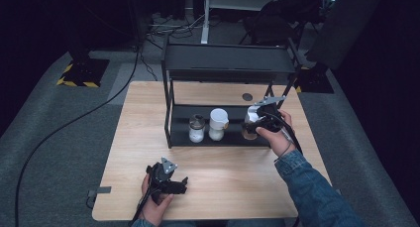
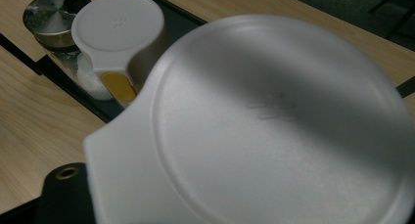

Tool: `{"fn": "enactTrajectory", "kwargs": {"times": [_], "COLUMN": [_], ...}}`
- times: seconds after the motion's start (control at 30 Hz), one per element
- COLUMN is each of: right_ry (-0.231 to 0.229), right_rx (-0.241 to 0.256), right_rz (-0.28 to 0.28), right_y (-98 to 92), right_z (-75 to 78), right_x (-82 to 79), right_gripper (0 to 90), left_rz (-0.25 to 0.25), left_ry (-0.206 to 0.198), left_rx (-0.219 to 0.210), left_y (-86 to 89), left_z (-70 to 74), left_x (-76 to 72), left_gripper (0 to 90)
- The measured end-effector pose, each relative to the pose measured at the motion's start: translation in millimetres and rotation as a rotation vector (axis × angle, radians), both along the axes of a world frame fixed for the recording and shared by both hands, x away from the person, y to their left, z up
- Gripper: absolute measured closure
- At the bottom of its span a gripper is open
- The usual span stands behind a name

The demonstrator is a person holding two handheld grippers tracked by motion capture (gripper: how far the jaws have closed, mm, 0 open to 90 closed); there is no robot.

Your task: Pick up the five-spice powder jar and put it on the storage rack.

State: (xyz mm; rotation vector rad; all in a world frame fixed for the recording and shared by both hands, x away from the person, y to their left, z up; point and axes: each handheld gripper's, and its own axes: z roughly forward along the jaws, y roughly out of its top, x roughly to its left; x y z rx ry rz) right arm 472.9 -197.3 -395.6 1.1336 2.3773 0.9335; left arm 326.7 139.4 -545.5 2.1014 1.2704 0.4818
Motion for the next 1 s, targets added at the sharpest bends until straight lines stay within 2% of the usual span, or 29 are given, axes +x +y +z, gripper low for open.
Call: {"fn": "enactTrajectory", "kwargs": {"times": [0.13,0.5,1.0], "right_ry": [-0.002,0.020,0.031], "right_rx": [-0.013,-0.004,-0.018], "right_rz": [0.001,-0.002,0.001], "right_y": [2.4,7.3,14.0], "right_z": [-3.2,-15.0,-29.0], "right_x": [2.6,11.2,16.8], "right_gripper": [21.3,21.3,21.2], "left_rz": [0.000,-0.001,-0.001], "left_ry": [0.000,0.000,0.000], "left_rx": [0.000,0.000,0.000], "left_y": [0.0,0.0,0.0], "left_z": [0.0,0.0,0.0], "left_x": [0.0,0.1,0.1], "left_gripper": [0.3,0.3,0.3]}}
